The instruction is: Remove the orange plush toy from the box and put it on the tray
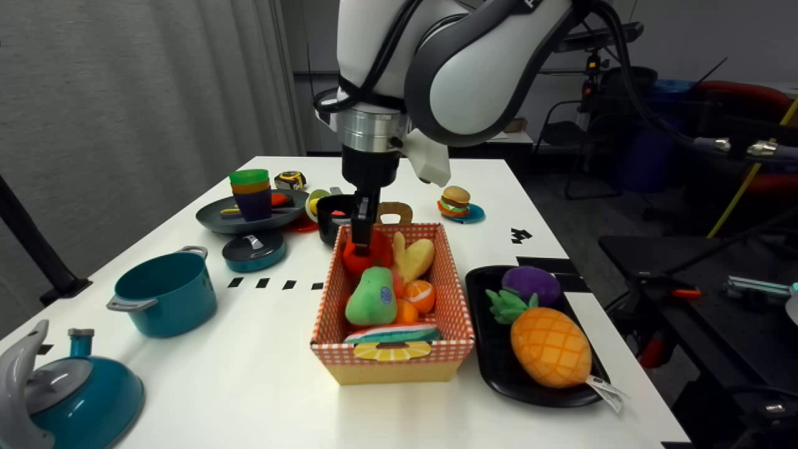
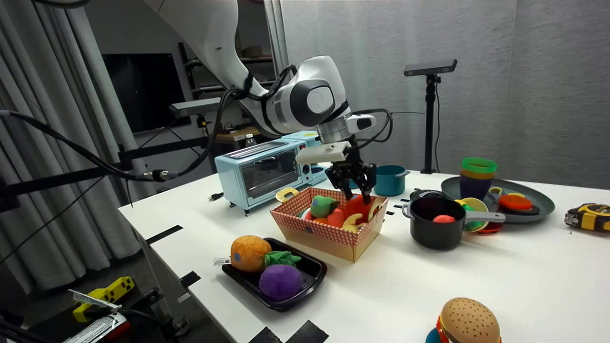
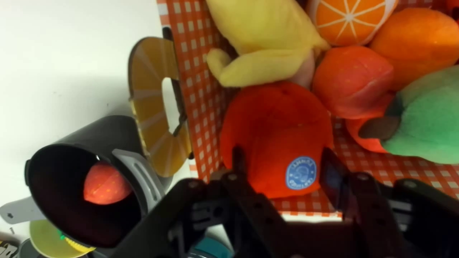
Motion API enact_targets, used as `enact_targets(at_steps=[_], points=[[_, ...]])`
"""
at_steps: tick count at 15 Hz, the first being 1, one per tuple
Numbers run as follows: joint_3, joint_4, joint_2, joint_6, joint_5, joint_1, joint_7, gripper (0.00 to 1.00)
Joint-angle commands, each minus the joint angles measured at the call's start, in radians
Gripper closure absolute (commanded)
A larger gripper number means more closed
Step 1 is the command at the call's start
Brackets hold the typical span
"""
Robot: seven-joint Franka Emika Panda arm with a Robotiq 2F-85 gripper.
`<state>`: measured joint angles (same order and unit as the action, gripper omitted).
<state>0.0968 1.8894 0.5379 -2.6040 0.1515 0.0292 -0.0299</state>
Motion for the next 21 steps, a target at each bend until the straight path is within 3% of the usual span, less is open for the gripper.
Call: enact_targets(at_steps=[1,4,5,10,11,17,21], points=[[0.009,-0.032,0.016,0.025,0.006,-0.011,0.033,0.78],[0.011,-0.031,0.017,0.02,0.006,-0.013,0.048,0.97],[0.011,-0.031,0.018,0.012,0.009,-0.013,0.047,0.98],[0.016,-0.033,0.021,-0.005,0.038,-0.013,0.026,0.96],[0.024,0.057,-0.052,-0.035,0.055,-0.007,0.011,0.96],[0.052,0.181,-0.206,-0.053,0.144,-0.014,0.019,0.96],[0.033,0.281,-0.351,-0.048,0.129,0.003,0.01,0.96]])
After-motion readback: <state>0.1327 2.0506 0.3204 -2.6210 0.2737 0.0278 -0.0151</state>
